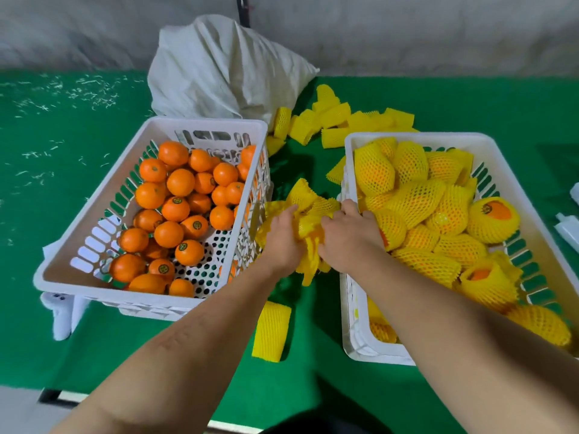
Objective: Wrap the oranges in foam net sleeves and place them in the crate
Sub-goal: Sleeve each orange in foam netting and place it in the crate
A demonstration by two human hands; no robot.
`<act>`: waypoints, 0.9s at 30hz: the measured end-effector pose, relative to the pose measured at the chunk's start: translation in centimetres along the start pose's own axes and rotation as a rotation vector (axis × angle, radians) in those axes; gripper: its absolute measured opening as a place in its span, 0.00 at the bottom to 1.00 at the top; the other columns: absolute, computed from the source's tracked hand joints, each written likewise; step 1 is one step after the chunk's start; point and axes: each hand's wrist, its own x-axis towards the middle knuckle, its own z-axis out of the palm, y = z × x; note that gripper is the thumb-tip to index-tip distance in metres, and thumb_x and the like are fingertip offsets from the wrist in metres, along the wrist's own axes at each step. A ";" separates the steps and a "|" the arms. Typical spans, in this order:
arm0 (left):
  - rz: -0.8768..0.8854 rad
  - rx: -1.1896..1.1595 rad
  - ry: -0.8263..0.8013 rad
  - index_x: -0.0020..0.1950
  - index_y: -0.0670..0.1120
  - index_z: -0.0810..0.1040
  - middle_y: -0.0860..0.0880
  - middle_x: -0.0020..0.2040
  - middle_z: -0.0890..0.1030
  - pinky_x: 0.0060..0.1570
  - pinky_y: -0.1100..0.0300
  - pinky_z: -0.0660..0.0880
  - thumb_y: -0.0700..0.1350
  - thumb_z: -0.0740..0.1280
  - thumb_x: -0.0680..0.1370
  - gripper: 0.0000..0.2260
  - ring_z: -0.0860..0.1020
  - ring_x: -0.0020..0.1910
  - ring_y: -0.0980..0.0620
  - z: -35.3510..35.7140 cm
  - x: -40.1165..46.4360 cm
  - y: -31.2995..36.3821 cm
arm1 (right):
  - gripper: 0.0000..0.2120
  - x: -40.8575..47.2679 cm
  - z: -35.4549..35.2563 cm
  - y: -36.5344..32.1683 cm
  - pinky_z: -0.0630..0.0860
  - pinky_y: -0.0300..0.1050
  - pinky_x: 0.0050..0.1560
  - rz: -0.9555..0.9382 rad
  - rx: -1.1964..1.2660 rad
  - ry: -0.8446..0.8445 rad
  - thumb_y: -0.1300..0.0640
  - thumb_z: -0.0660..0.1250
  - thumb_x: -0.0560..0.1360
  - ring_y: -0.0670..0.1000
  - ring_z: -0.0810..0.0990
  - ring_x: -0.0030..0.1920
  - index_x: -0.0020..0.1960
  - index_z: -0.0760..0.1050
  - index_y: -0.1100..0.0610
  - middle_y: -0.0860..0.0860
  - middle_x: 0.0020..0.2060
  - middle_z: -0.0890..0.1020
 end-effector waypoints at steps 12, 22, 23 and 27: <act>0.483 0.701 -0.039 0.76 0.60 0.71 0.58 0.76 0.73 0.72 0.38 0.22 0.53 0.63 0.82 0.22 0.57 0.83 0.40 -7.3 1.2 -0.5 | 0.28 0.4 -0.1 -0.6 0.66 0.57 0.64 0.057 -0.094 -0.025 0.46 0.55 0.83 0.58 0.58 0.76 0.80 0.56 0.54 0.54 0.72 0.73; 0.546 0.346 0.187 0.63 0.55 0.82 0.55 0.60 0.82 0.68 0.54 0.60 0.49 0.65 0.82 0.11 0.76 0.64 0.50 -7.5 0.7 -1.6 | 0.36 0.1 0.9 -0.6 0.48 0.64 0.76 -0.225 -0.358 -0.071 0.33 0.60 0.76 0.61 0.68 0.71 0.79 0.62 0.50 0.55 0.66 0.77; 0.533 0.271 0.217 0.62 0.54 0.83 0.54 0.61 0.81 0.66 0.55 0.60 0.47 0.67 0.81 0.11 0.75 0.65 0.50 -7.8 0.6 -1.8 | 0.29 0.2 0.8 -0.7 0.54 0.62 0.74 -0.268 -0.366 -0.124 0.37 0.63 0.77 0.60 0.72 0.67 0.73 0.69 0.49 0.54 0.60 0.79; 0.463 0.029 0.264 0.65 0.50 0.82 0.51 0.66 0.78 0.65 0.58 0.60 0.47 0.65 0.83 0.12 0.71 0.67 0.51 -9.2 1.4 -3.0 | 0.03 0.8 -0.2 -1.3 0.66 0.56 0.63 -0.303 -0.320 -0.124 0.55 0.66 0.79 0.56 0.78 0.52 0.51 0.78 0.50 0.50 0.44 0.79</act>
